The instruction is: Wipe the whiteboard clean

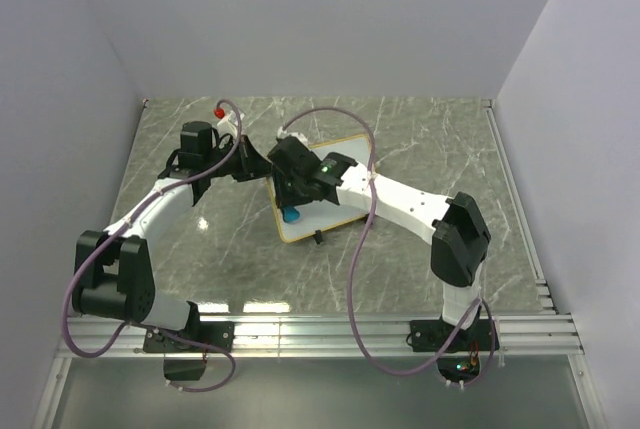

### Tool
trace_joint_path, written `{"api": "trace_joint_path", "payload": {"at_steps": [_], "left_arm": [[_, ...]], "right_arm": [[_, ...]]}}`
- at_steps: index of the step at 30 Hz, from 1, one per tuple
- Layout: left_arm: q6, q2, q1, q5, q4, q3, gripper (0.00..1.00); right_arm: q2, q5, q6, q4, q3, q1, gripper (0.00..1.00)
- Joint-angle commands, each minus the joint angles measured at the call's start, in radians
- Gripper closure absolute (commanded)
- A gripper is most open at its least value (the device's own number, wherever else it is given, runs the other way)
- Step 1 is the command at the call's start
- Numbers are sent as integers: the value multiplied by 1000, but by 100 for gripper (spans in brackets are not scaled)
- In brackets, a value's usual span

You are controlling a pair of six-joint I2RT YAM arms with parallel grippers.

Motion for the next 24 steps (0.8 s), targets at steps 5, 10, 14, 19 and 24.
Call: {"api": "trace_joint_path", "payload": {"at_steps": [5, 10, 14, 19, 24], "left_arm": [[27, -69, -22, -38, -62, 1, 100], [27, -80, -25, -41, -69, -1, 100], [30, -78, -27, -41, -75, 2, 100], [35, -66, -27, -43, -75, 3, 100], [32, -47, -27, -35, -70, 16, 100]], "right_arm": [[85, 179, -12, -32, 198, -116, 100], [97, 190, 6, -52, 200, -173, 100], [55, 158, 9, -13, 91, -154, 100], [-40, 101, 29, 100, -91, -85, 100], [-96, 42, 31, 171, -148, -26, 100]]}}
